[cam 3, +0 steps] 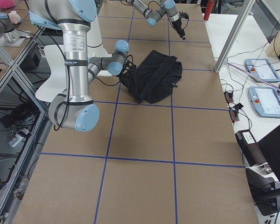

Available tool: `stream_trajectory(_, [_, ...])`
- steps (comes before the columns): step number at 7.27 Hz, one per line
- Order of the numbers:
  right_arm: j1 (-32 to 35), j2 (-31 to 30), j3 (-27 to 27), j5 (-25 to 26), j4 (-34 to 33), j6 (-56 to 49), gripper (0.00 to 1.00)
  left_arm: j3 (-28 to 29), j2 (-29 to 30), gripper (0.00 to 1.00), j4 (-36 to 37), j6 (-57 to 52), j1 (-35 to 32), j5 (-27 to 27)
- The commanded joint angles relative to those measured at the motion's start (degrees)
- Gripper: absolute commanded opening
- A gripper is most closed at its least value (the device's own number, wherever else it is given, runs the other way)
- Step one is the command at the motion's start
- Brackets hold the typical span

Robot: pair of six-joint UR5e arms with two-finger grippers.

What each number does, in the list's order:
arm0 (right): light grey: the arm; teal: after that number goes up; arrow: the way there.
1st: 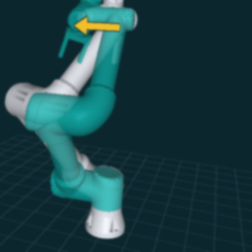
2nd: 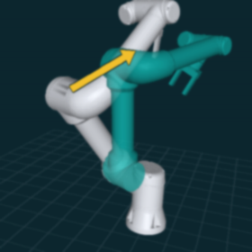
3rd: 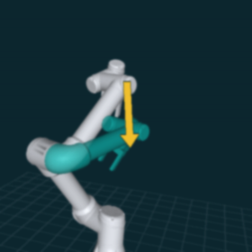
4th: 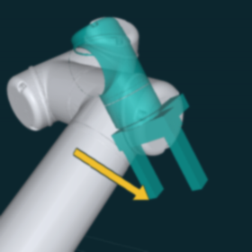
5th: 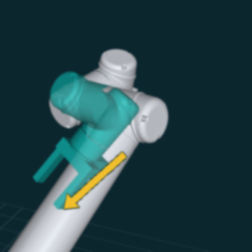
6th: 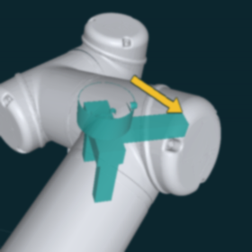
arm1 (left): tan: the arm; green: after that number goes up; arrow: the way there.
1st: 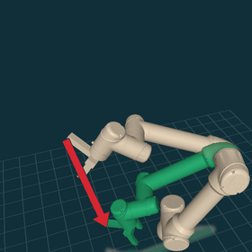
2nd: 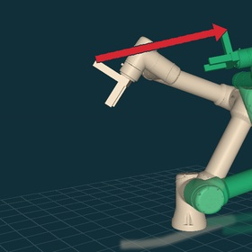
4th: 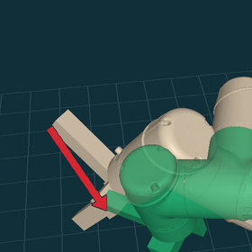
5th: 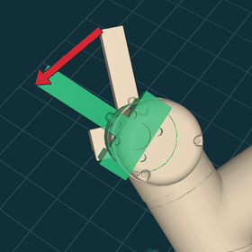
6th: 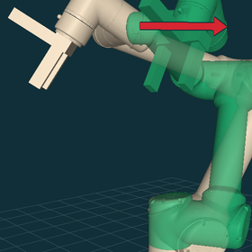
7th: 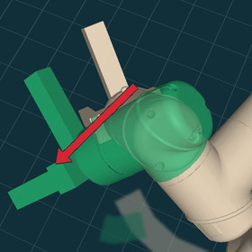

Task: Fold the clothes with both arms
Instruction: 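Grasp the shirt corner with the right gripper and drag it toward the robot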

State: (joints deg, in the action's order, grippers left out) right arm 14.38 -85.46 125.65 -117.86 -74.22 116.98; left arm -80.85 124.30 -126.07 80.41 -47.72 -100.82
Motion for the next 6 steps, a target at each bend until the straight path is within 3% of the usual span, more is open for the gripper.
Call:
stream_trajectory(1, [-7.07, 1.17, 0.04, 1.92, -0.14, 6.68, 0.98, -5.69, -2.55, 0.69, 0.03, 0.01, 1.49, -3.83])
stream_trajectory(3, [-6.83, 1.00, -0.67, 2.38, -0.22, 6.69, 1.00, -16.31, -9.48, 0.70, 0.55, 2.54, 6.03, -6.84])
stream_trajectory(4, [-3.95, 0.91, -0.40, 1.85, -0.22, 6.69, 1.00, -20.10, -10.29, 0.69, 4.56, 5.17, 8.93, -6.41])
stream_trajectory(6, [5.60, 1.09, -0.31, 0.89, -0.40, 6.42, 1.00, -24.78, -13.79, 0.67, 8.55, 11.50, 17.61, 0.57])
